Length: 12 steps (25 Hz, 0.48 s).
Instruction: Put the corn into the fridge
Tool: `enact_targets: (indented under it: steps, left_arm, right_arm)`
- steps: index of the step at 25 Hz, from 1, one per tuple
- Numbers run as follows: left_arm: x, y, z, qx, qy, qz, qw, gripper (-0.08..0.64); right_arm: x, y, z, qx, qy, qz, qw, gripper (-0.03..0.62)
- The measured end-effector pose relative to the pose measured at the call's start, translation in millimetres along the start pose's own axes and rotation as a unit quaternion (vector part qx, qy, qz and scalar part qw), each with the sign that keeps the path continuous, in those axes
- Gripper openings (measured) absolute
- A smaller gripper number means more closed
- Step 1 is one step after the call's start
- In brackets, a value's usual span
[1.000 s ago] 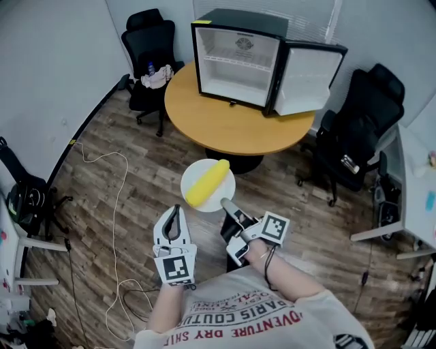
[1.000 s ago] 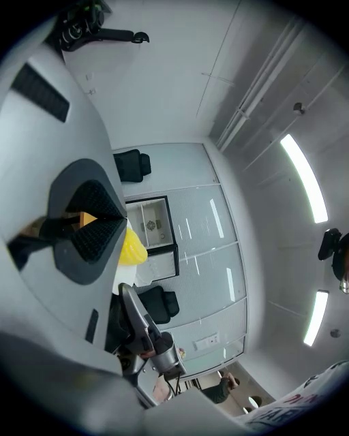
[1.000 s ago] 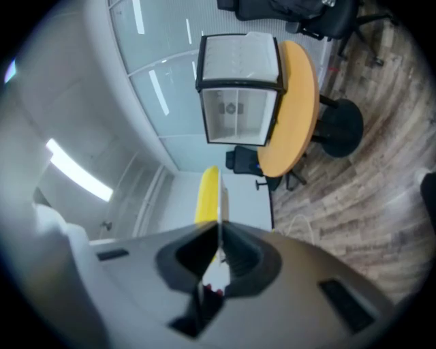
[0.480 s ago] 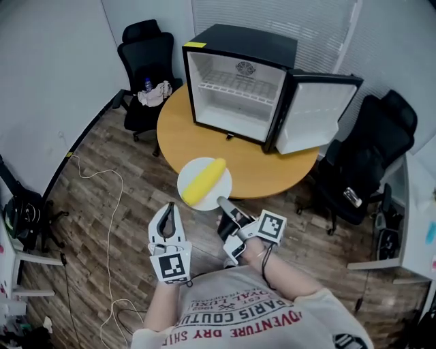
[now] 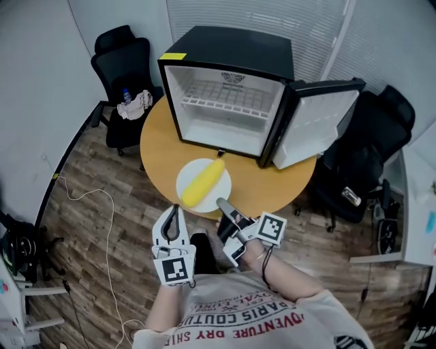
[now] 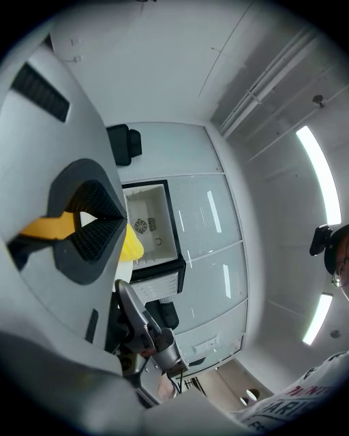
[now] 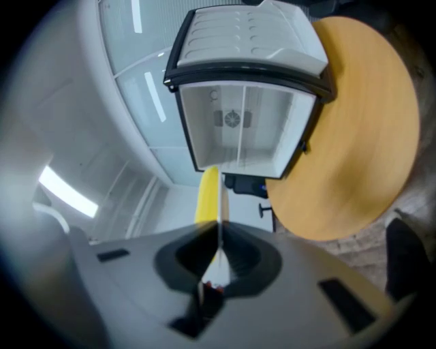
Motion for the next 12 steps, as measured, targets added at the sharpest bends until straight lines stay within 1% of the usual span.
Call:
enact_targets:
  steps: [6,12]
  left_arm:
    - [7,-50,85,-0.06,0.006,0.011,0.9981,0.034]
    - [25,-89,165,-0.115,0.018,0.023,0.9929,0.034]
  right_arm:
    - [41,12,50,-0.011,0.068,0.012,0.998,0.04]
    - [88,11,94,-0.018,0.136,0.015,0.99,0.041]
Point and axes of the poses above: the fingertips, and each gripper's own axes: z forward along the fingers, y to its right, x out of its top, the point moved 9 cm from there along -z, backward along the fingers, and after that the axes turned 12 degrees about -y, right-handed, at the moved point
